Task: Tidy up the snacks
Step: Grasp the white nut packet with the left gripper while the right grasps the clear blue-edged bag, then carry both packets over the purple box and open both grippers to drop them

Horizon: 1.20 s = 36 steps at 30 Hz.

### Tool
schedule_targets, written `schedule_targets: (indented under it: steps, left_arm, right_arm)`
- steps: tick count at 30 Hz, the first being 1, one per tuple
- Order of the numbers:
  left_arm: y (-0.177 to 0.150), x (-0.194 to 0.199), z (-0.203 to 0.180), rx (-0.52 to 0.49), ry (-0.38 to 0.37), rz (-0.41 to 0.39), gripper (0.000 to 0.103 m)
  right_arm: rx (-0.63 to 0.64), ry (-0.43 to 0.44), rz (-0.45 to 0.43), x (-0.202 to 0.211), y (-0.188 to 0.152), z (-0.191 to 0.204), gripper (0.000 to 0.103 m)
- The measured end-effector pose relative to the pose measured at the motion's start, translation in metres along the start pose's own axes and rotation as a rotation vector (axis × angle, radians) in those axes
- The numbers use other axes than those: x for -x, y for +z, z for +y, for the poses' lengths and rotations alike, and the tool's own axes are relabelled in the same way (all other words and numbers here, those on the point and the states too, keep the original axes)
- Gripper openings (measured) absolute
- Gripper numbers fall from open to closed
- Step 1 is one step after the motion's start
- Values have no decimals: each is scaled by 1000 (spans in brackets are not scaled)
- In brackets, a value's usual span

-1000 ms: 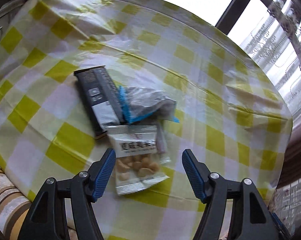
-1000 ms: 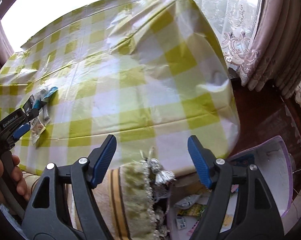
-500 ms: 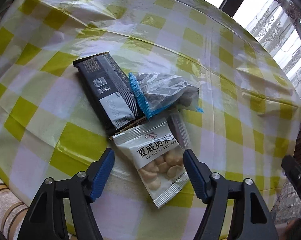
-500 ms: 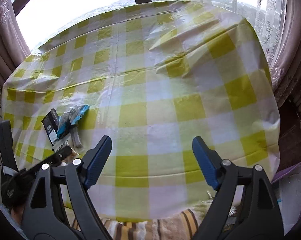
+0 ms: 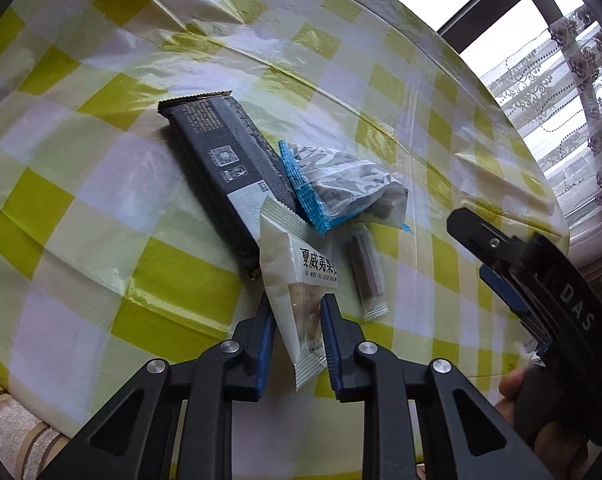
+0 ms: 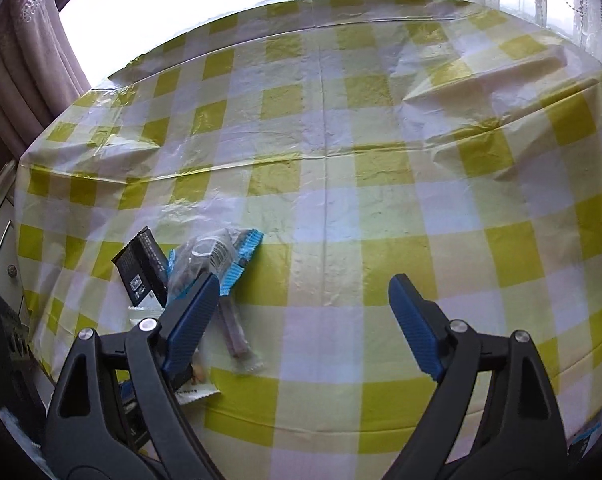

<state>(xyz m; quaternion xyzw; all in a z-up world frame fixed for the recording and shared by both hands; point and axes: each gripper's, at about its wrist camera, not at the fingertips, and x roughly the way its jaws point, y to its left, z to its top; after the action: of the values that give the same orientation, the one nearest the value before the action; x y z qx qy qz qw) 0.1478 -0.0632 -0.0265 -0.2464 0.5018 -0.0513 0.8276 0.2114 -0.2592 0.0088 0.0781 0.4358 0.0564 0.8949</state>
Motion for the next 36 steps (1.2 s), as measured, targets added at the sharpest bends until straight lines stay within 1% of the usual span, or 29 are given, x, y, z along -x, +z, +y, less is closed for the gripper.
schedule_targets:
  steps: [3, 5, 9, 13, 15, 16, 17, 18, 19, 20, 21, 23, 25, 27, 28, 29, 36]
  left_arm:
    - [2, 8, 11, 21, 1, -9, 21]
    - [1, 12, 18, 34, -5, -15, 21]
    - [1, 14, 23, 45, -10, -18, 21]
    - [2, 14, 25, 52, -15, -23, 21]
    - [2, 16, 26, 57, -17, -29, 20]
    - [2, 16, 26, 58, -18, -28, 20]
    - [2, 16, 26, 57, -18, -28, 20]
    - [2, 15, 25, 55, -18, -27, 20]
    - [2, 15, 25, 54, -17, -28, 20]
    - [2, 16, 25, 55, -18, -27, 20]
    - [2, 15, 26, 56, -20, -27, 20]
    - [2, 15, 25, 56, -23, -28, 20]
    - [2, 15, 25, 56, -26, -29, 20]
    - [3, 14, 24, 53, -26, -31, 20]
    - [3, 14, 23, 50, -28, -33, 20]
    - [3, 14, 22, 44, -30, -36, 20]
    - [3, 14, 16, 18, -42, -42, 15]
  right_arm:
    - [46, 21, 20, -10, 3, 19, 89]
    - [68, 19, 27, -17, 5, 32, 92]
    - [67, 64, 56, -34, 10, 52, 93]
    - [82, 28, 104, -58, 14, 64, 93]
    - [86, 41, 130, -67, 12, 65, 93]
    - [93, 35, 131, -70, 11, 65, 90]
    - [98, 35, 132, -73, 10, 64, 80]
    - [88, 53, 136, -75, 9, 62, 75]
    - [86, 48, 119, -74, 9, 60, 68]
    - [79, 62, 122, -74, 10, 58, 63]
    - [71, 74, 122, -74, 11, 55, 61]
    - [56, 87, 122, -74, 13, 50, 51]
    - [47, 85, 116, -71, 14, 44, 51]
    - [35, 91, 106, -67, 15, 36, 46]
    - [27, 80, 98, -64, 16, 31, 43]
    - [16, 71, 84, -60, 17, 25, 42]
    - [-73, 31, 64, -43, 15, -25, 42]
